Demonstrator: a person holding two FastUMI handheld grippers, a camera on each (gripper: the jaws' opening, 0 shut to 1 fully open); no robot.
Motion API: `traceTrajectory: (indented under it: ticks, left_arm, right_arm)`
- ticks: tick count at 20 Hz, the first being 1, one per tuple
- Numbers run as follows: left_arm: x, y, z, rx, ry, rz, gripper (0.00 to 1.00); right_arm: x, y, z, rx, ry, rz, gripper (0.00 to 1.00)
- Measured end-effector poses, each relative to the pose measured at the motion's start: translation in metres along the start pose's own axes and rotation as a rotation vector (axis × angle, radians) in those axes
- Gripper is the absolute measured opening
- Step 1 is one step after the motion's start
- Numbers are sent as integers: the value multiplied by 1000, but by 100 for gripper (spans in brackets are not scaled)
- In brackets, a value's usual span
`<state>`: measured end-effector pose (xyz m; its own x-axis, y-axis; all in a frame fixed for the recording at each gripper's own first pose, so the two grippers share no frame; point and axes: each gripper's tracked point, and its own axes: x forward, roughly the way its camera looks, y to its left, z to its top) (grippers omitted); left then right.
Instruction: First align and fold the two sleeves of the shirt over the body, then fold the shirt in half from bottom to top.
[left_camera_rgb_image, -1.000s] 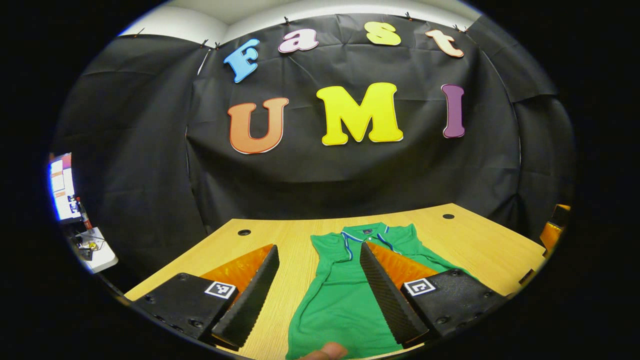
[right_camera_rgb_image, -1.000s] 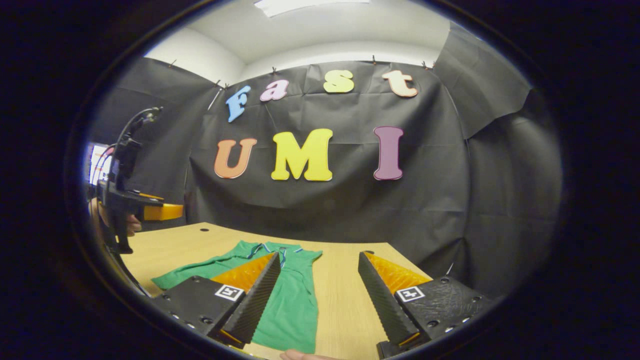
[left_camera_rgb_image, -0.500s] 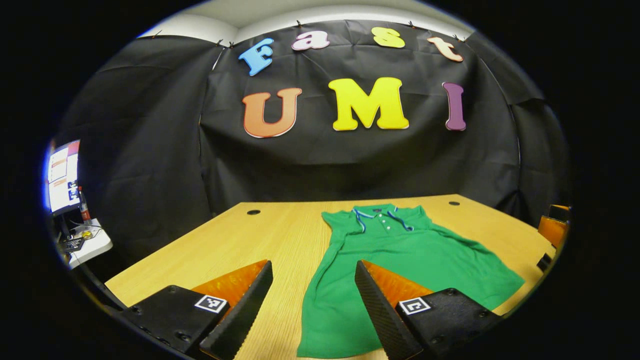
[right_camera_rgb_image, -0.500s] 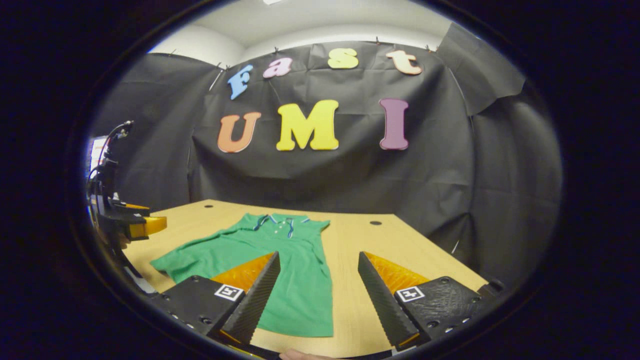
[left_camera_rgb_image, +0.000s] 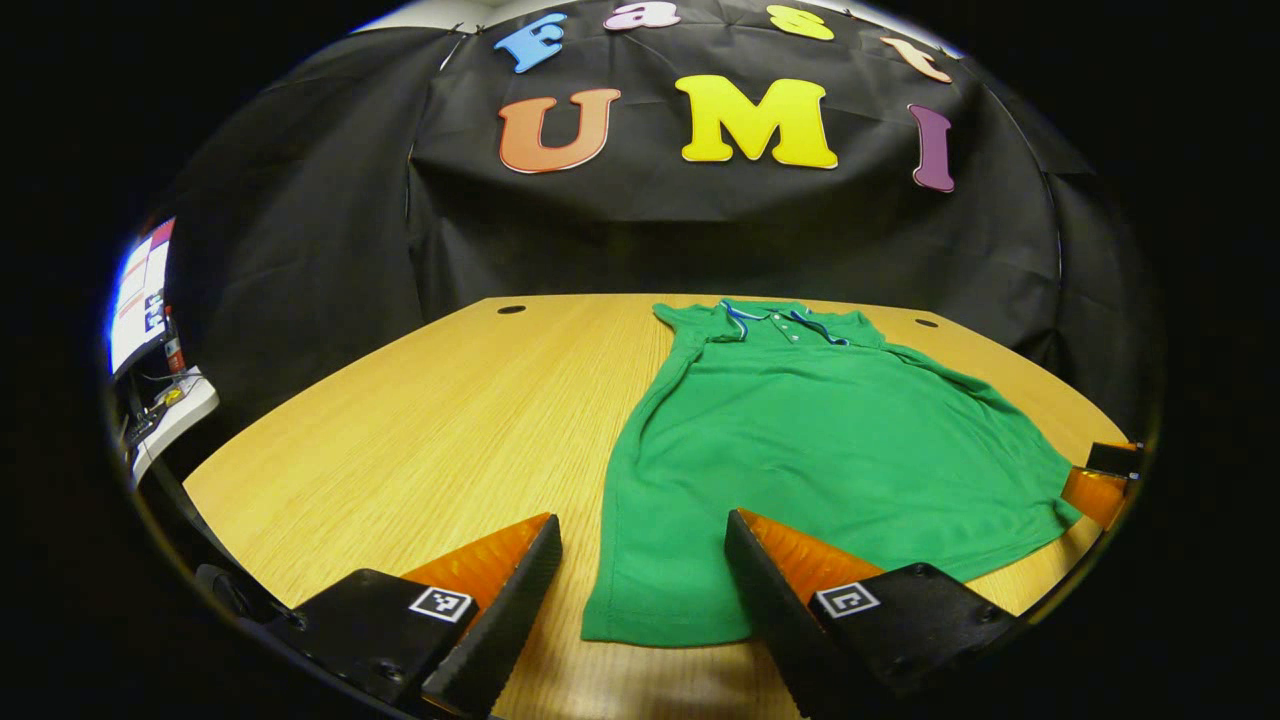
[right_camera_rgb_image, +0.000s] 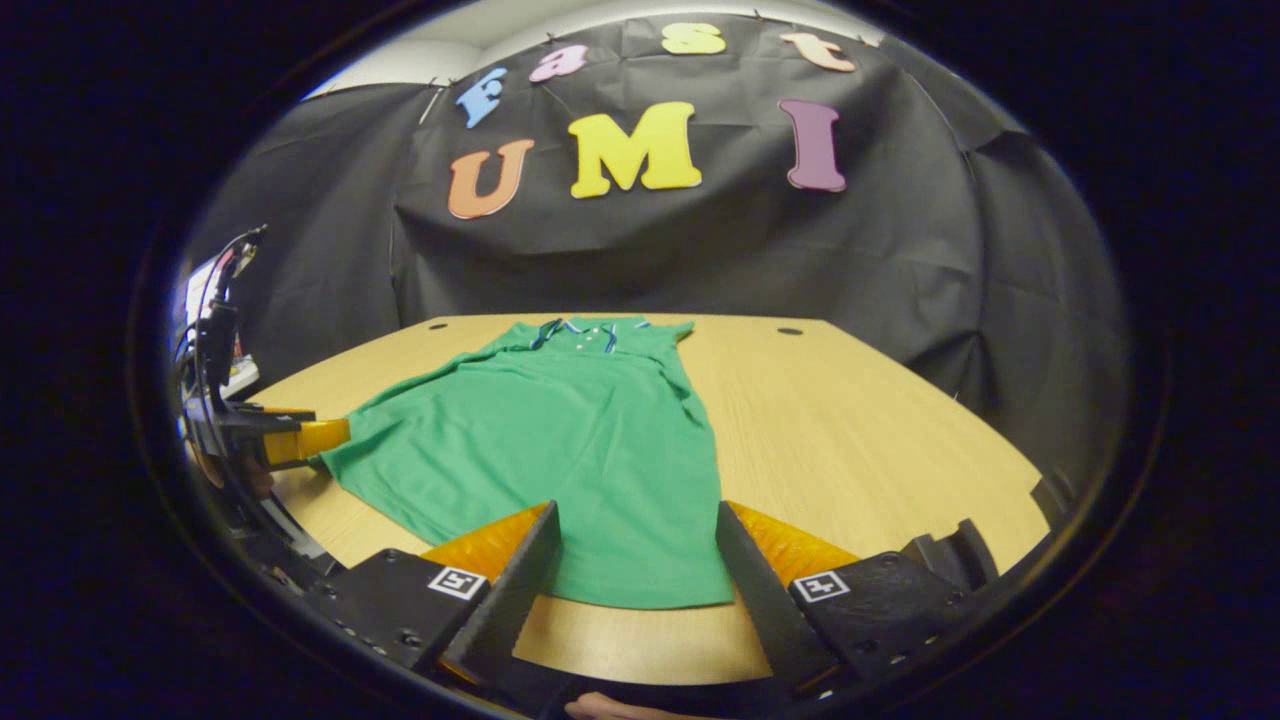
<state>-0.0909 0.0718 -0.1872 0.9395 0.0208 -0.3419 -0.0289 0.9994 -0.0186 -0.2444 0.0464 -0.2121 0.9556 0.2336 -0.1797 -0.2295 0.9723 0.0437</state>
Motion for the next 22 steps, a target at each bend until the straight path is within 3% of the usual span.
traceTrajectory:
  ticks: [3,4,6,7,8,10,11,12,15,22]
  left_arm:
    - [3,-1,-2,19,-3,14,100]
    - [5,-5,-2,24,-1,2,100]
    - [8,-9,-1,28,4,-5,87]
    - [8,-12,0,41,6,-9,78]
    - [9,-16,0,51,7,-17,74]
    - [11,-24,1,63,8,-40,53]
    - [12,-24,2,64,9,-38,30]
    - [13,-25,3,62,9,-37,27]
    - [10,-24,8,36,2,-38,8]
    - [-3,-27,50,46,-103,-46,7]
  right_arm:
    - [7,-8,-3,11,15,-26,96]
    - [7,-6,-5,-5,26,-28,90]
    - [8,0,-5,-1,21,-11,89]
    - [10,1,-5,14,21,-12,82]
    - [12,-1,-2,21,15,-19,67]
    - [17,4,-2,58,24,4,35]
    - [19,6,-2,74,32,16,25]
    - [21,7,1,70,33,24,9]
    - [21,8,4,49,50,31,0]
    - [-5,14,58,-5,-118,24,0]
